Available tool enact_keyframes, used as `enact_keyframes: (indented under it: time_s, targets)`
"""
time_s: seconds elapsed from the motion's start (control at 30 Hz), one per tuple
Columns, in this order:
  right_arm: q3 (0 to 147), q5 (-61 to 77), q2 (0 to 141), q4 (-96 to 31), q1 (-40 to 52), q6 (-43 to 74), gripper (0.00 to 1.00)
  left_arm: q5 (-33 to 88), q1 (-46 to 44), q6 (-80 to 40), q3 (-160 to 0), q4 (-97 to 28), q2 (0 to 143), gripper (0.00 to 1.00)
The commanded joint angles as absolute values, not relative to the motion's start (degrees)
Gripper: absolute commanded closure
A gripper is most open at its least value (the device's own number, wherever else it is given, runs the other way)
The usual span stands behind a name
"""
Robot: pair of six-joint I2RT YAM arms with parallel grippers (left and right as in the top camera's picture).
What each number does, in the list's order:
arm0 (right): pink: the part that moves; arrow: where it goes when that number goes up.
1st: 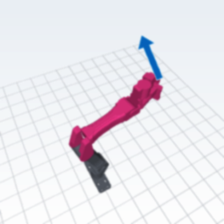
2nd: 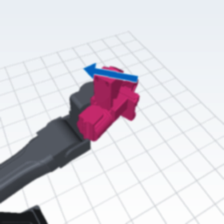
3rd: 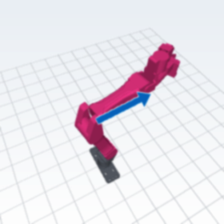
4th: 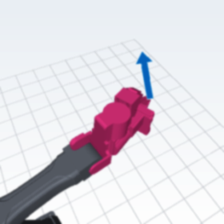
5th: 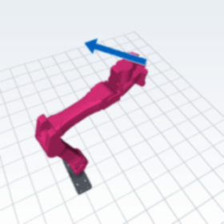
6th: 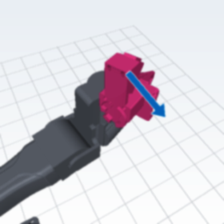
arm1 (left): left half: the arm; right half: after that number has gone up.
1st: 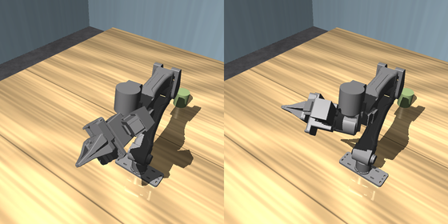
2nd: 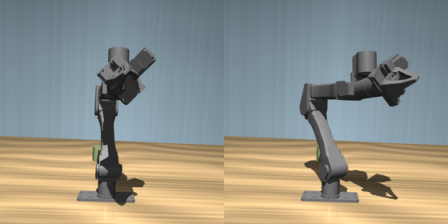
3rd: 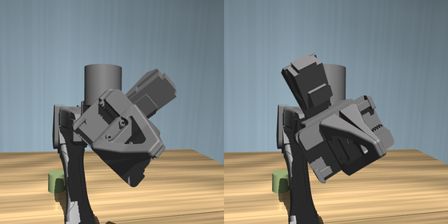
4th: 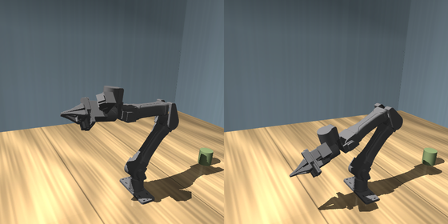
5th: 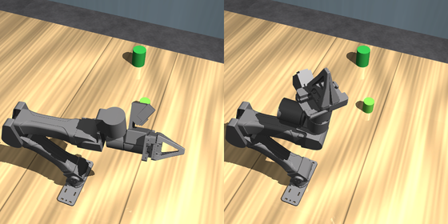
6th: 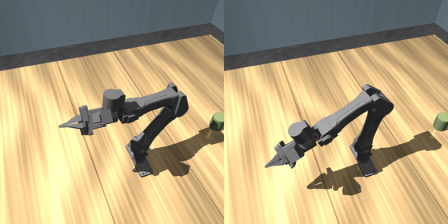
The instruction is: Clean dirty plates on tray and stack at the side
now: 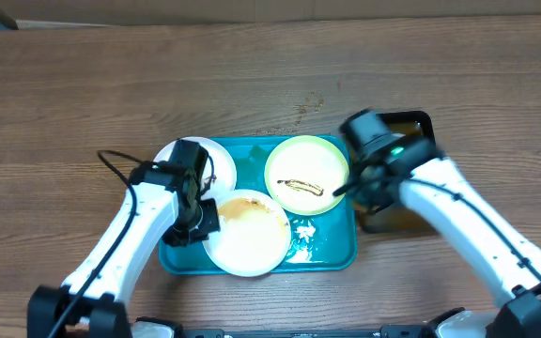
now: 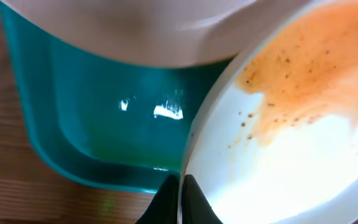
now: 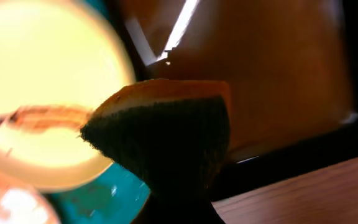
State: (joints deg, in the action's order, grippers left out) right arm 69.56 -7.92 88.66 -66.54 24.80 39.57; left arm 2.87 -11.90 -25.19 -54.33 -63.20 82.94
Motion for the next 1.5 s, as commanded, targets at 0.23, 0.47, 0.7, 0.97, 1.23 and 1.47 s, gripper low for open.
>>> enact_keyframes:
  time_s: [0.23, 0.47, 0.7, 0.97, 1.23, 1.47]
  targets:
    - [68.29, -3.05, 87.99, -65.01, 8.78, 24.14, 0.96, -11.33, -11.66, -25.96, -59.16, -64.07, 72.75, 0.96]
    - [67.44, -2.42, 88.44, -63.26, 5.96, 23.92, 0.96, -17.34, -11.66, -25.71, -62.02, -63.94, 68.64, 0.96]
    - [67.44, -2.42, 88.86, -61.6, 5.98, 23.94, 0.96, -21.23, -13.98, -22.74, -64.66, -60.9, 66.81, 0.96]
    - [67.44, -2.44, 88.86, -60.97, 5.98, 23.94, 0.96, -36.47, -25.8, -20.49, -64.69, -58.81, 66.85, 0.96]
    - [67.44, -2.42, 88.86, -60.97, 5.98, 23.94, 0.96, -46.28, -39.44, -18.09, -64.66, -56.64, 67.53, 0.96]
    - [67.44, -2.42, 88.84, -61.36, 5.98, 23.94, 0.96, -48.9, -46.89, -17.65, -64.66, -56.45, 71.46, 0.96]
